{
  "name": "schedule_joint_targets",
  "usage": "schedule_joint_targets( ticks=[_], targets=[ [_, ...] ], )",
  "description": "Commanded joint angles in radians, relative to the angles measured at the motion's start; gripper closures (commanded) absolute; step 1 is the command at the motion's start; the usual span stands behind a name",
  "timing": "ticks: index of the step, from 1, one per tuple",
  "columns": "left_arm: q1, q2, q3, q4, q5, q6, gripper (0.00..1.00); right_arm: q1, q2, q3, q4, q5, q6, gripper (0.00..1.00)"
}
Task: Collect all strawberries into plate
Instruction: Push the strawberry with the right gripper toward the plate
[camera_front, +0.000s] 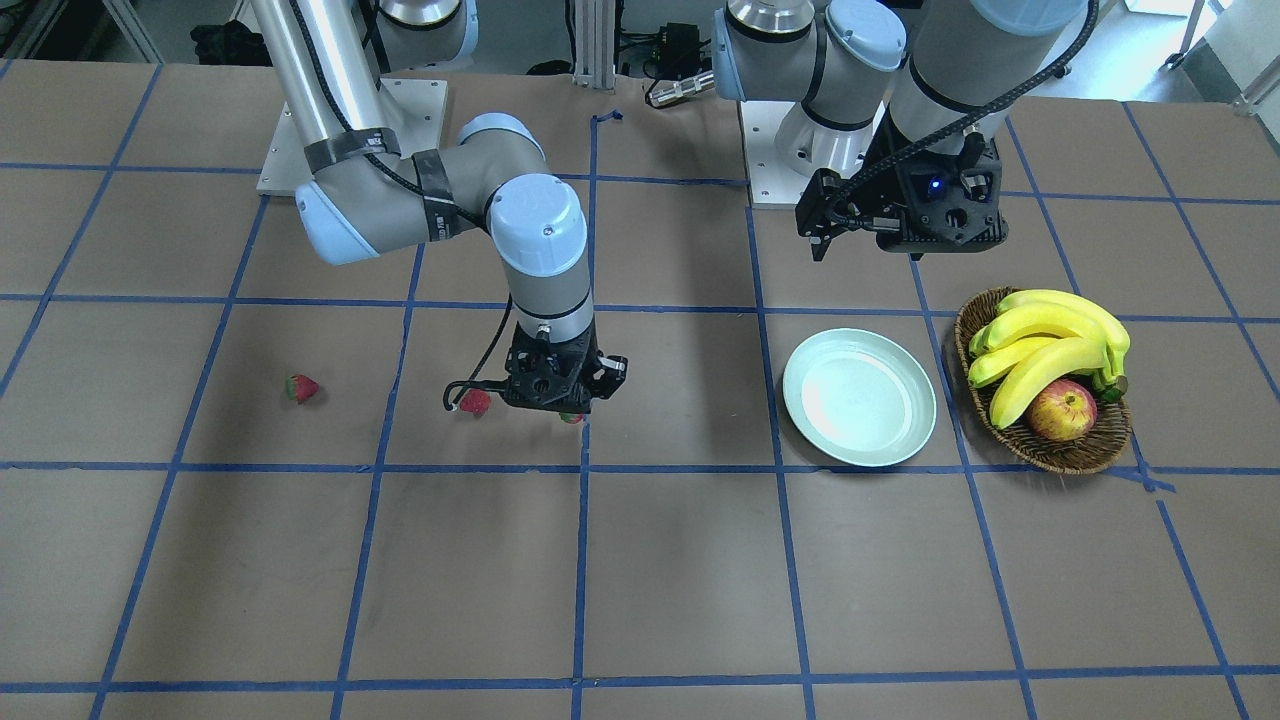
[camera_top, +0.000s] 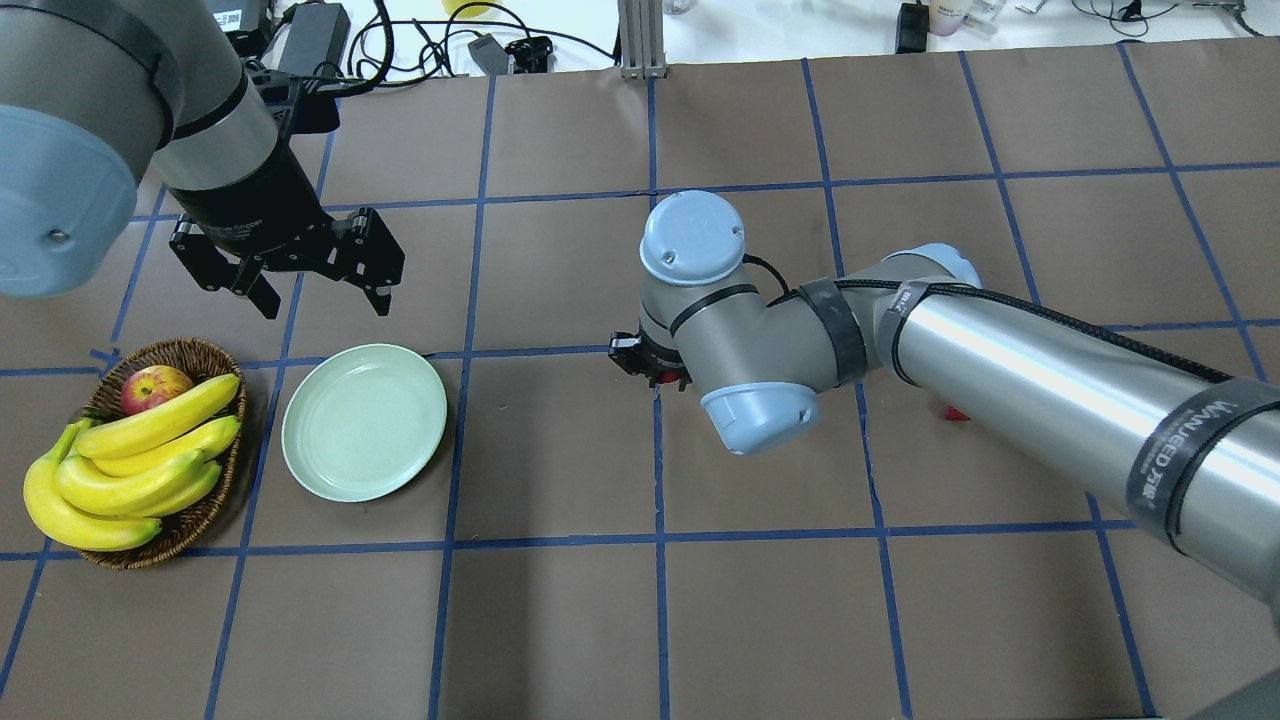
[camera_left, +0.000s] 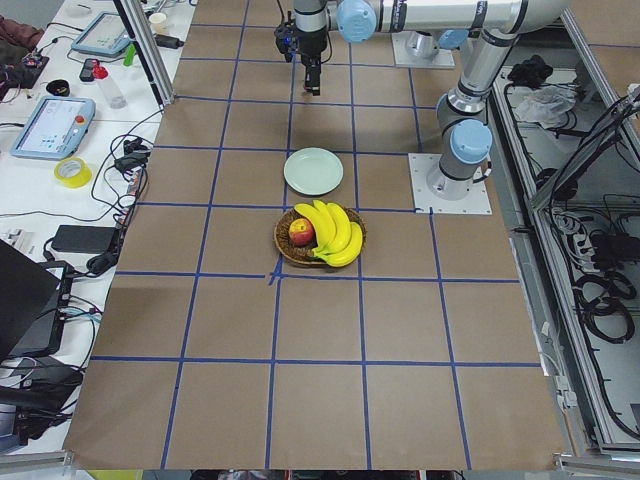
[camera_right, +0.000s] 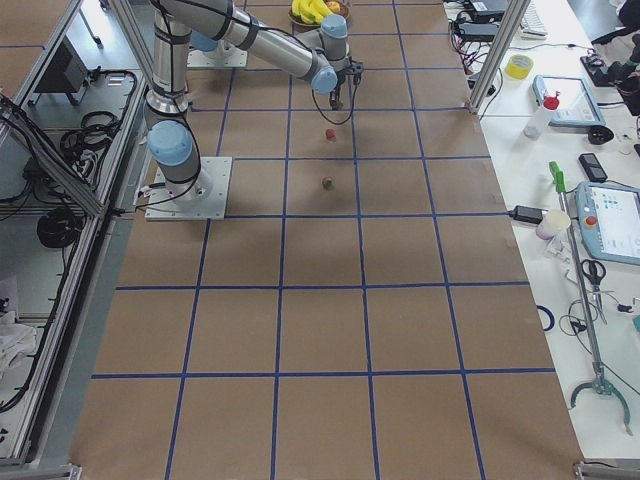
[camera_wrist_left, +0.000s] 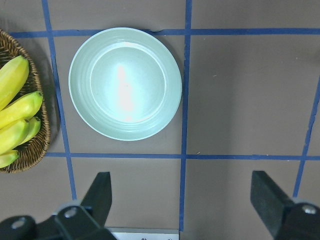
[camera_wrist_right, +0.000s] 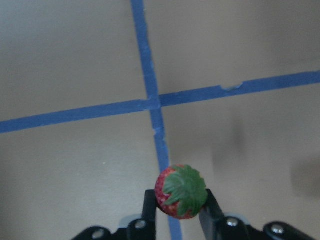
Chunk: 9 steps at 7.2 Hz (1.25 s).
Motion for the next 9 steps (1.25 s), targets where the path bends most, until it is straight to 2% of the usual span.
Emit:
schedule_joint_targets(
  ticks=[1,3,4,5,6,8,9],
  targets=[
    [0.000,0.002,0.001,0.002,0.000,0.000,0.00,0.105,0.042,-0.051,-0.003,0.016,0.149,0.98],
    [-0.001,0.002,0.000,0.000,0.002,-0.002,0.00,0.171,0.130,-0.132,0.000,0.055,0.270,0.91],
    [-0.001,0.002,0.000,-0.001,0.006,0.000,0.00,0.173,0.129,-0.139,0.002,0.053,0.271,0.82],
    [-0.001,0.002,0.000,-0.003,0.009,0.000,0.00,0.173,0.133,-0.133,0.011,0.053,0.272,0.27],
    [-0.001,0.002,0.000,-0.001,0.009,0.000,0.00,0.171,0.124,-0.143,0.089,0.053,0.274,0.00],
    [-0.001,0.002,0.000,-0.001,0.008,0.000,0.00,0.146,0.059,-0.142,0.201,0.029,0.205,0.00],
    [0.000,0.002,0.001,0.000,0.009,0.001,0.00,0.088,0.016,-0.134,0.282,-0.023,0.136,0.00]
  ],
)
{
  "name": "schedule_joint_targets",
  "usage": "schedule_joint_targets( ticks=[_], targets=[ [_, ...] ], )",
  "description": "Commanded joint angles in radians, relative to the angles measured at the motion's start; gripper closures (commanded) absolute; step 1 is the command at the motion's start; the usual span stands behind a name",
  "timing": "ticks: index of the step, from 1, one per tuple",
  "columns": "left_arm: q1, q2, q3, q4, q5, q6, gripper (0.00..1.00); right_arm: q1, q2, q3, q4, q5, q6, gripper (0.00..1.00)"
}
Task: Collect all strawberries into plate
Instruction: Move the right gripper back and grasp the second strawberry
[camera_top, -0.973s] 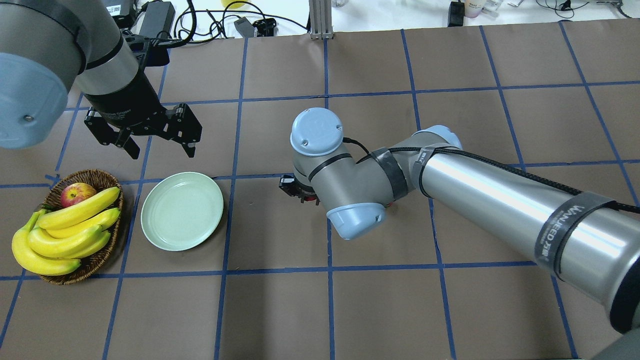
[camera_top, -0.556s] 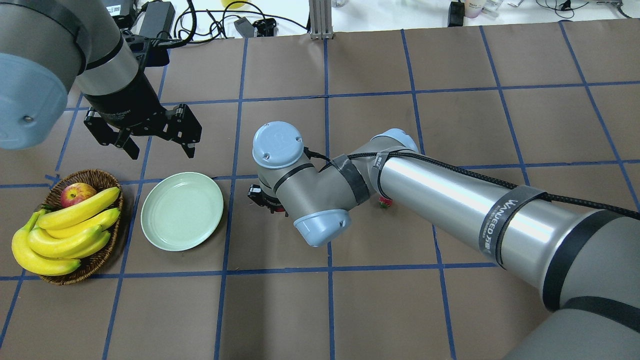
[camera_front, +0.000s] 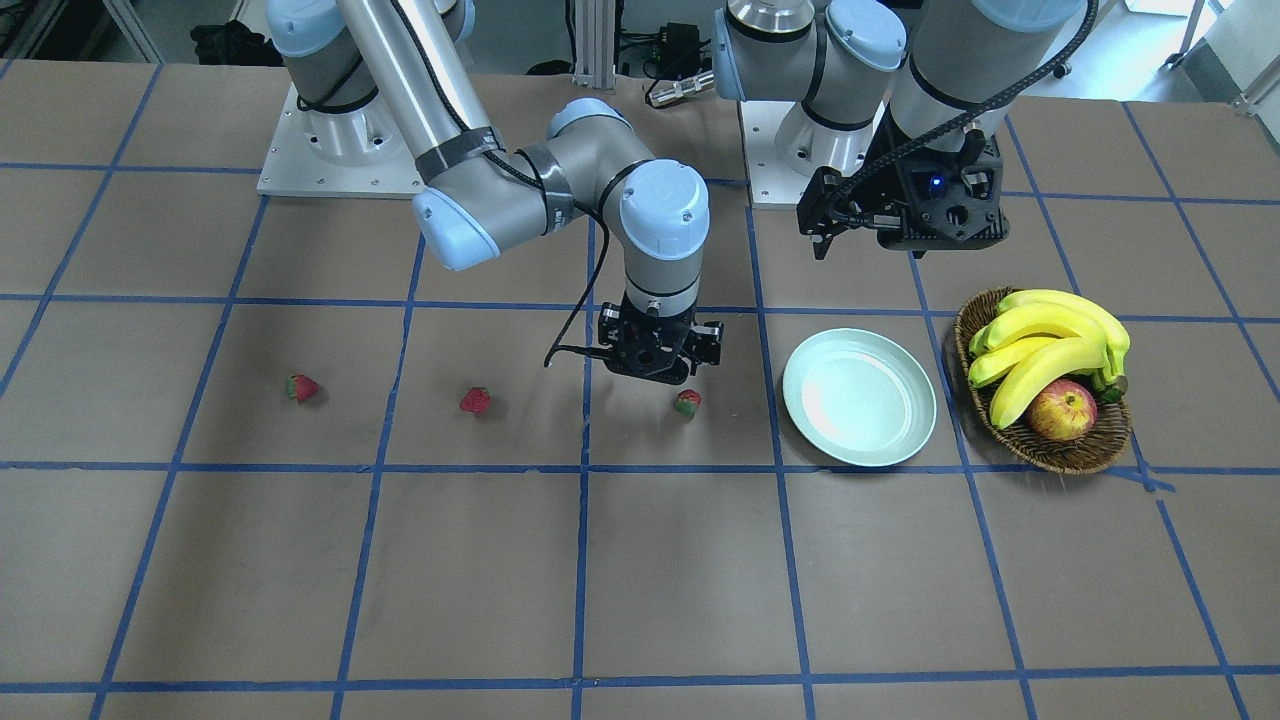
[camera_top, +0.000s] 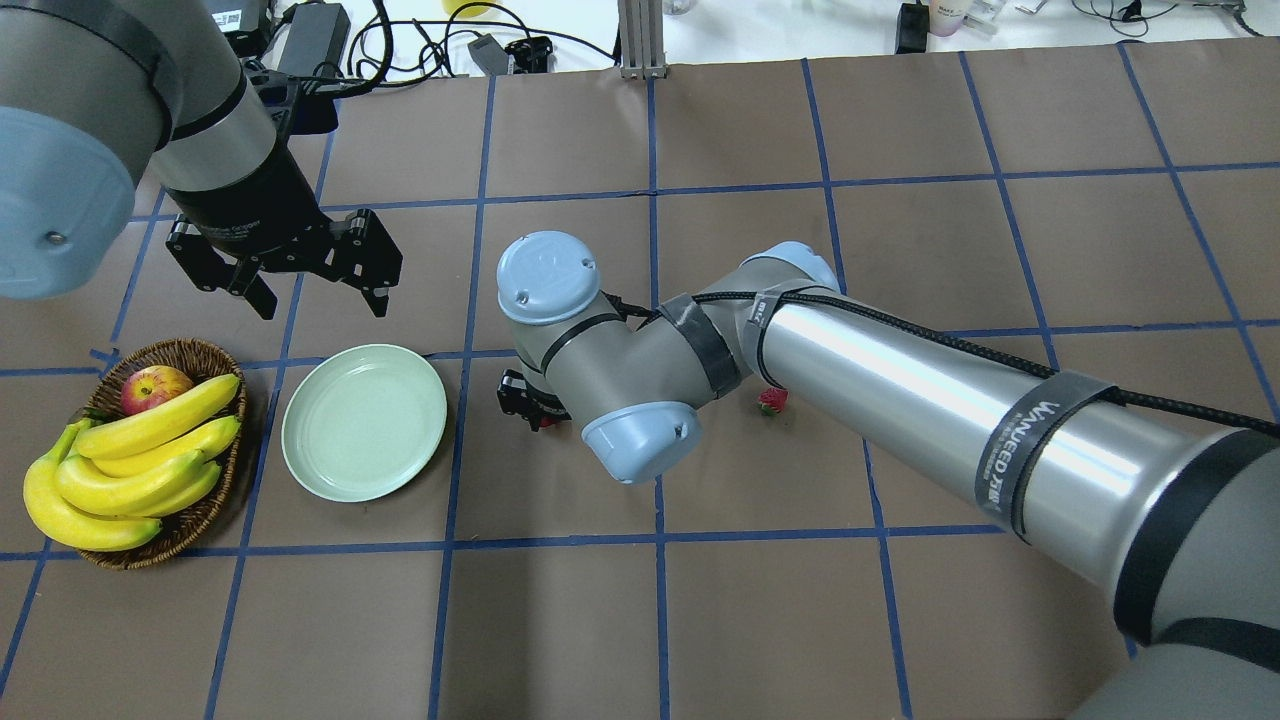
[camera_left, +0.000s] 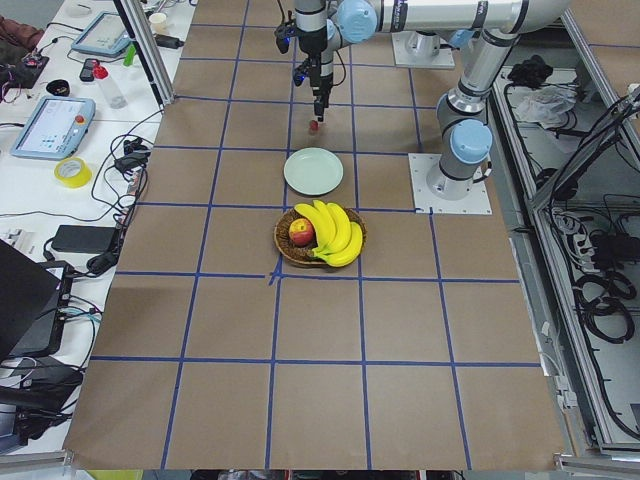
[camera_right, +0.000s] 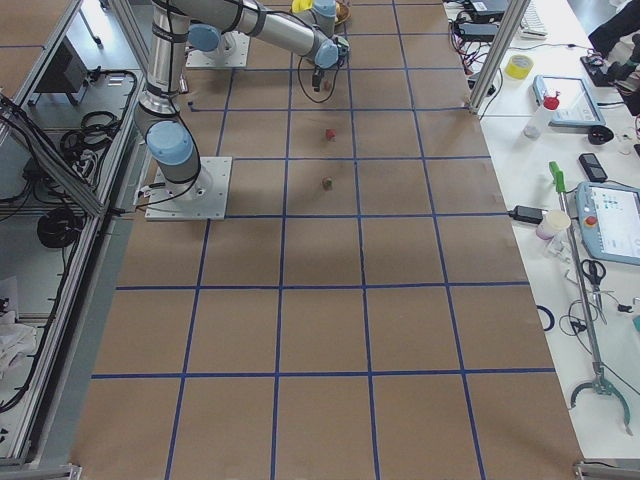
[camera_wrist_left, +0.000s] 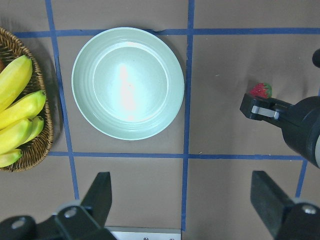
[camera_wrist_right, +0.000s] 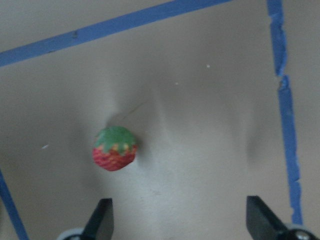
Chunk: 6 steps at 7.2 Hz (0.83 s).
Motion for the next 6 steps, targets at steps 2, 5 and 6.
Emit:
schedule_joint_targets(
  ticks=[2,5,6],
  targets=[
    [0.006,-0.004,0.000,0.009,-0.001,0.001,0.00,-0.180,-0.148,0.065,0.126,-0.108,-0.123,0.00],
    [0.006,-0.008,-0.002,0.015,-0.001,0.001,0.00,-0.349,-0.172,0.238,-0.074,-0.111,-0.320,0.00],
    [0.004,-0.008,-0.002,0.015,-0.001,0.001,0.00,-0.353,-0.163,0.313,-0.219,-0.102,-0.357,0.00]
  ],
)
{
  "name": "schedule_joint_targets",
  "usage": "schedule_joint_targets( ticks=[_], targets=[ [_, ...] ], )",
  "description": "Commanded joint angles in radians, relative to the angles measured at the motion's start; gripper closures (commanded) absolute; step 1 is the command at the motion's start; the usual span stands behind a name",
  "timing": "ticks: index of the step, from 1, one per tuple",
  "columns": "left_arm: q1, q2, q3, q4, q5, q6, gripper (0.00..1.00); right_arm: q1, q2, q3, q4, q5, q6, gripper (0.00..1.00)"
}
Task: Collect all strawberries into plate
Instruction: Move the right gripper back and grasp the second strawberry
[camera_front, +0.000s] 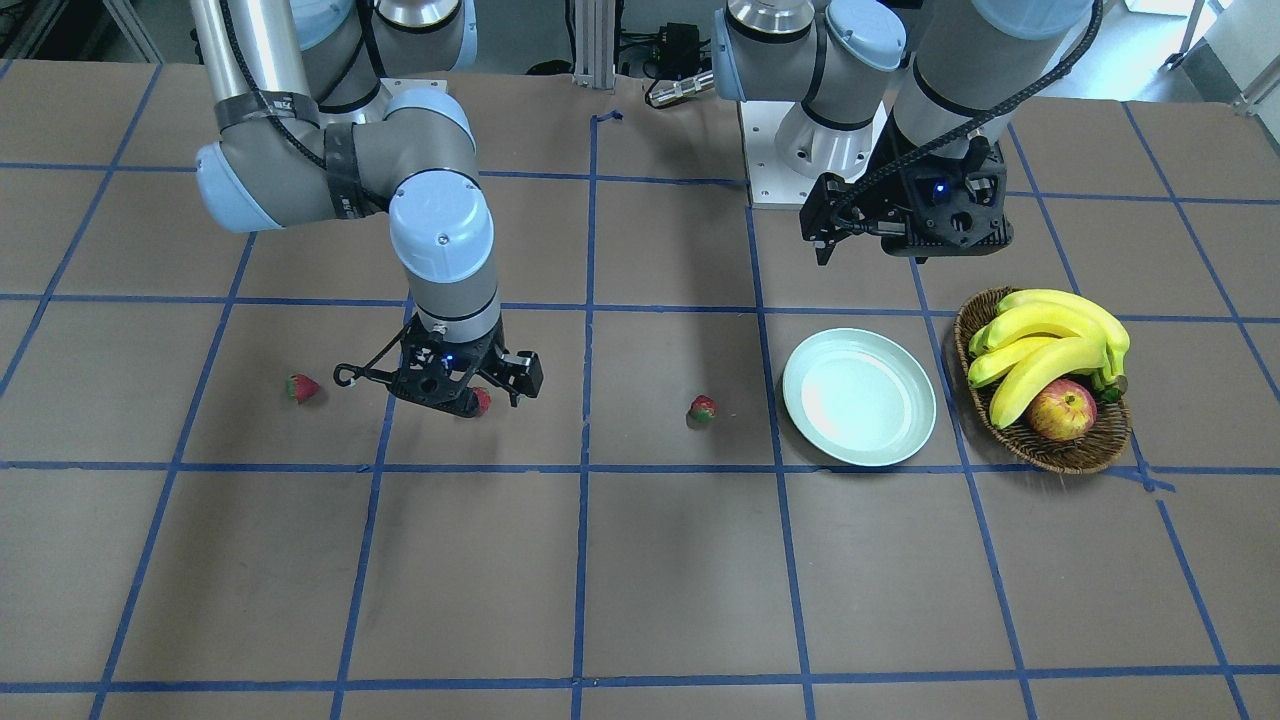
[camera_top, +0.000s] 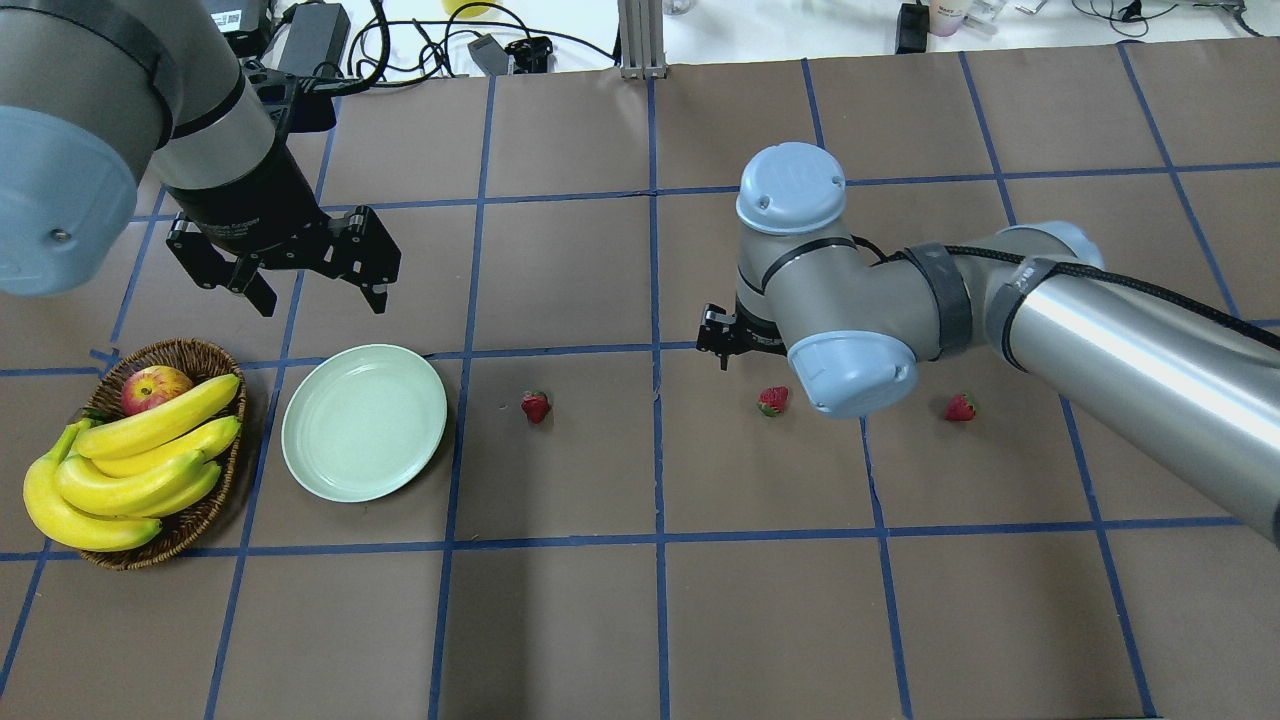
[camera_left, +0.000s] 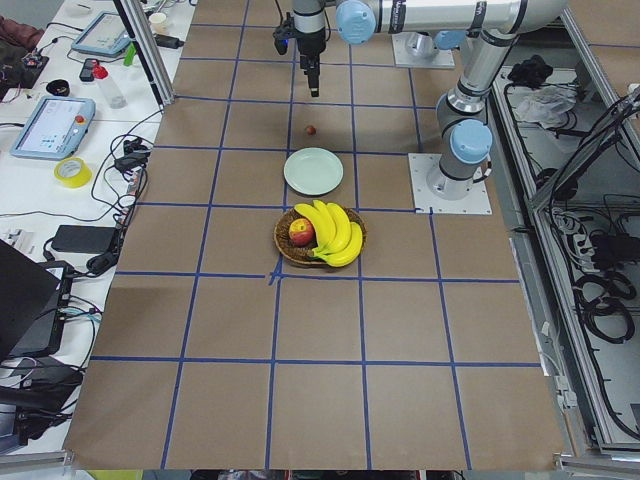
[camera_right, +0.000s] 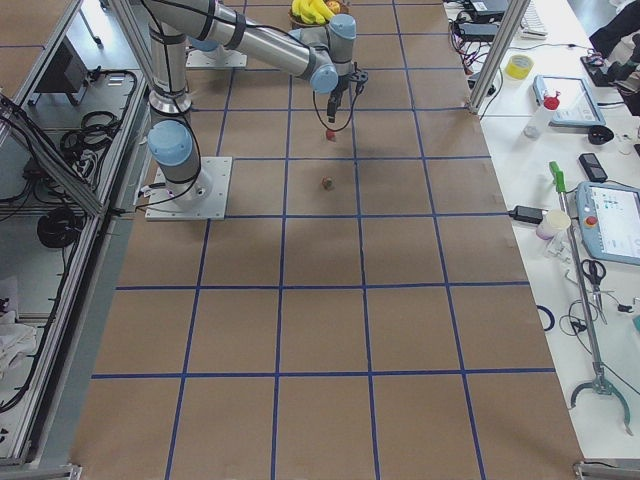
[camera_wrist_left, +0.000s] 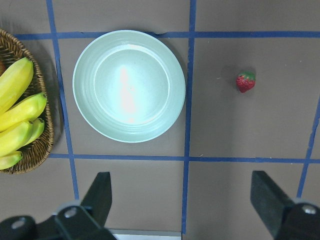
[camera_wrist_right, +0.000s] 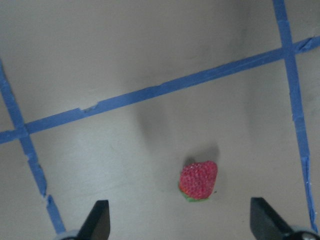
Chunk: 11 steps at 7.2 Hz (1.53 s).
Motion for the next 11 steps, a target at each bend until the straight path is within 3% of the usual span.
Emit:
schedule_joint_targets(
  ticks=[1,3,4,6,7,8,10,11],
  targets=[
    [-0.001,-0.004,0.001,0.003,-0.002,0.000,0.00,-0.024,0.012,0.096,-0.158,0.012,-0.066,0.00],
    [-0.001,-0.002,0.000,0.002,0.001,0.000,0.00,-0.022,0.052,0.107,-0.178,0.019,-0.058,0.09],
    [-0.001,-0.001,-0.002,0.000,0.003,0.000,0.00,-0.024,0.051,0.110,-0.175,0.042,-0.052,0.29],
    [0.000,-0.002,-0.002,0.000,0.024,0.002,0.00,-0.024,0.051,0.105,-0.169,0.042,-0.047,0.89],
    [-0.001,-0.004,-0.002,0.000,0.021,0.000,0.00,-0.024,0.048,0.104,-0.167,0.042,-0.047,0.97],
    [-0.001,-0.004,-0.002,0.000,0.023,0.000,0.00,-0.022,0.041,0.095,-0.164,0.049,-0.034,0.95],
    [-0.001,0.004,-0.028,0.005,0.021,0.000,0.00,0.031,0.047,0.050,-0.167,0.314,0.177,0.92],
    [-0.001,0.004,-0.030,0.017,0.020,-0.006,0.00,0.107,0.072,0.027,-0.167,0.317,0.227,0.92]
  ],
)
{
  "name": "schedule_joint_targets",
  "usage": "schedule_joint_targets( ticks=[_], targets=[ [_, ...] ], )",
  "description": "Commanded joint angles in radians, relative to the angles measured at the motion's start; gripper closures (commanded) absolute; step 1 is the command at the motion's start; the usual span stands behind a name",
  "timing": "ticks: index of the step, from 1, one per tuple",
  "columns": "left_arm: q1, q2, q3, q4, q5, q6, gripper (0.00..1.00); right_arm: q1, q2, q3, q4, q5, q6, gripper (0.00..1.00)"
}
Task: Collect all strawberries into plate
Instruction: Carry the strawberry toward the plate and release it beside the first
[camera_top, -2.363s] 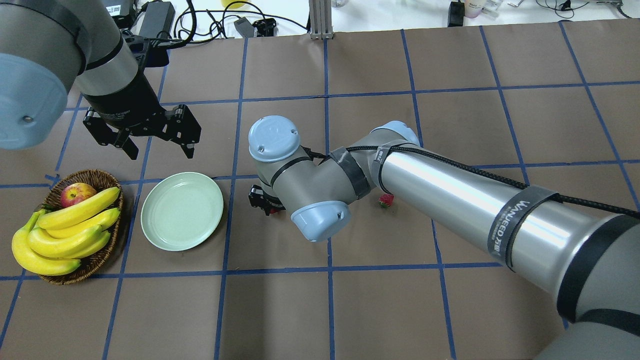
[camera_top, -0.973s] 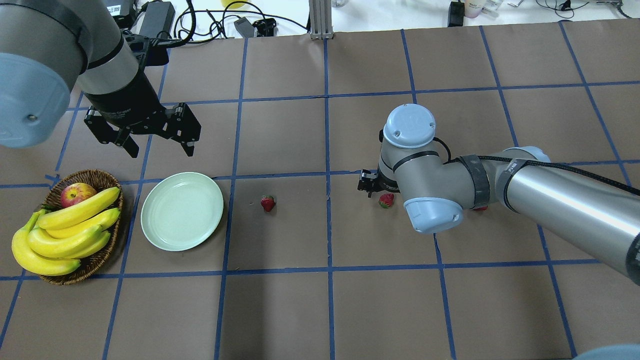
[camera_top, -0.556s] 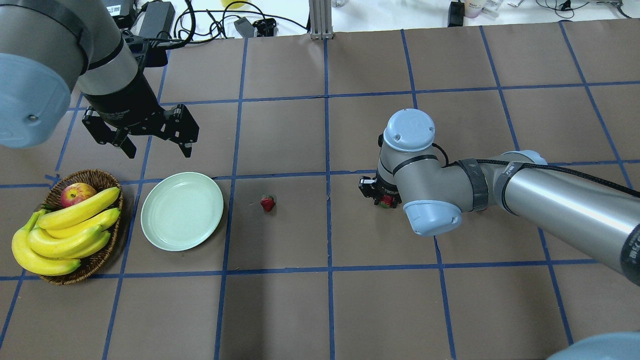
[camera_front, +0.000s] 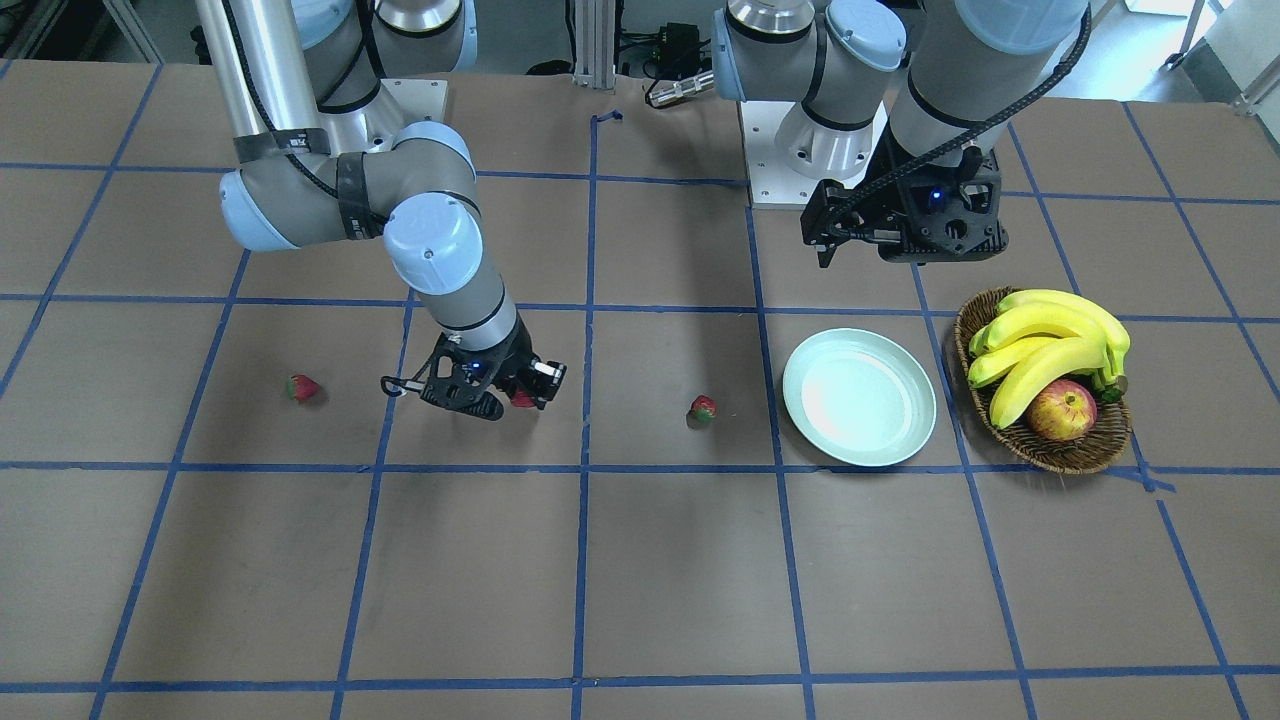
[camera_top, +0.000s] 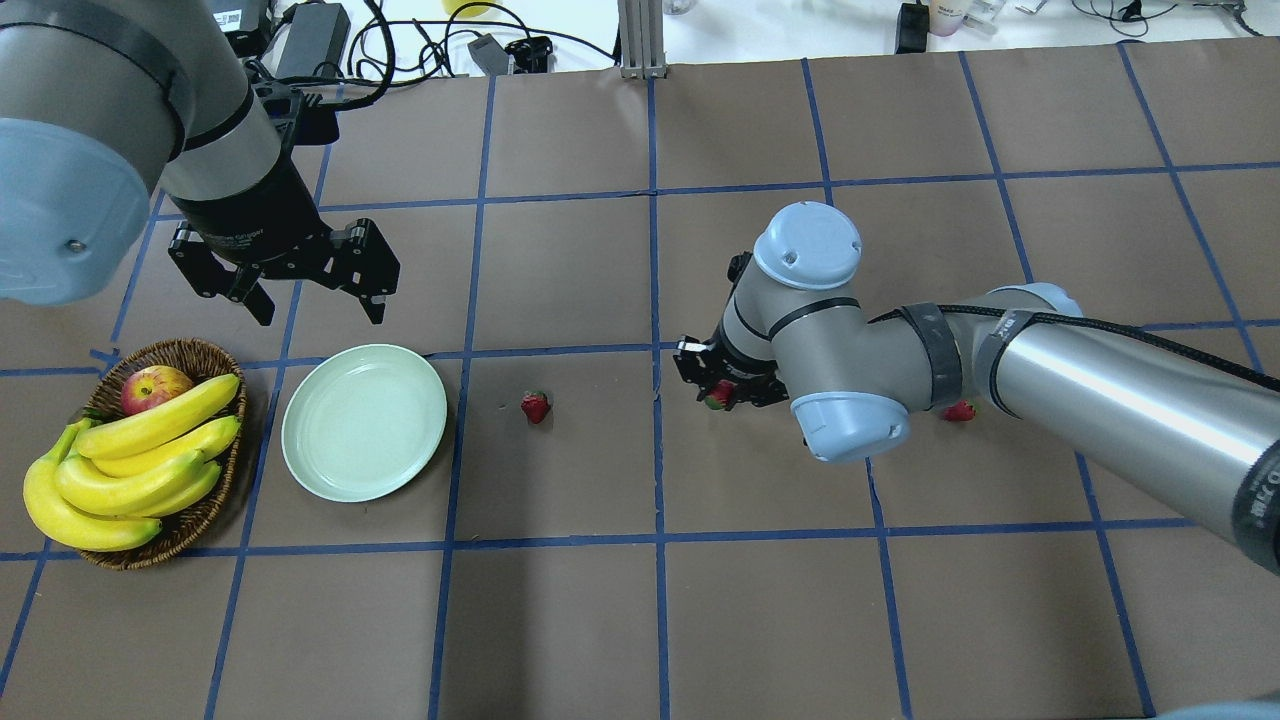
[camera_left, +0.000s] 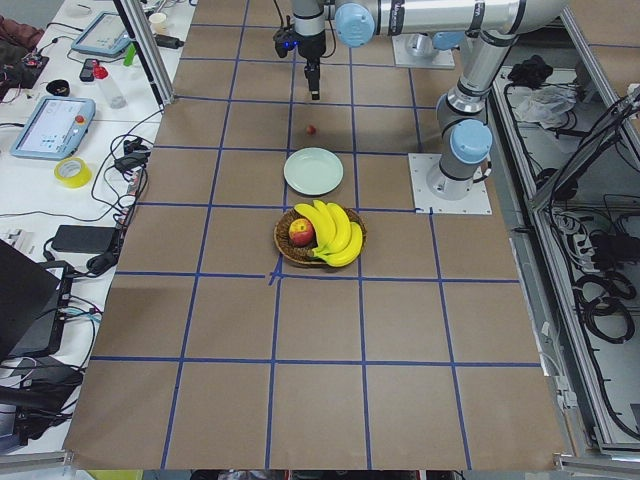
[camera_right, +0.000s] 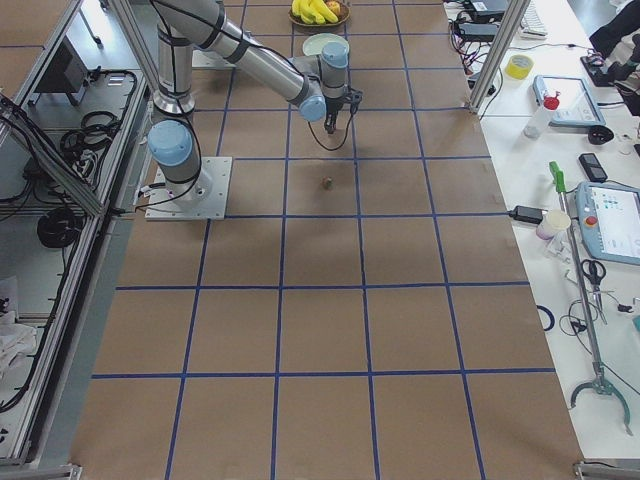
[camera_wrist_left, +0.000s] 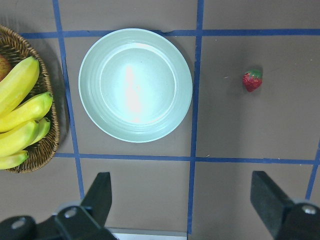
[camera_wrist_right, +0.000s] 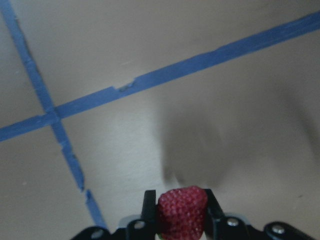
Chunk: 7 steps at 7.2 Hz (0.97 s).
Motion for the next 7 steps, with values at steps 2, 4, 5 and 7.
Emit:
schedule_joint_targets(
  ticks=[2,4,5,7],
  targets=[
    [0.000,0.004,-0.008,0.007,-0.001,-0.014,0.00,0.189,0.120,-0.128,-0.002,0.059,0.239,0.90],
    [0.000,0.005,-0.006,0.007,0.000,-0.012,0.00,0.226,0.160,-0.194,-0.001,0.056,0.284,0.88],
    [0.000,0.002,-0.009,0.006,-0.001,-0.009,0.00,0.226,0.157,-0.180,0.001,0.045,0.287,0.45],
    [0.002,0.002,-0.005,0.009,0.000,-0.002,0.00,0.224,0.121,-0.179,0.010,-0.071,0.277,0.00]
  ],
)
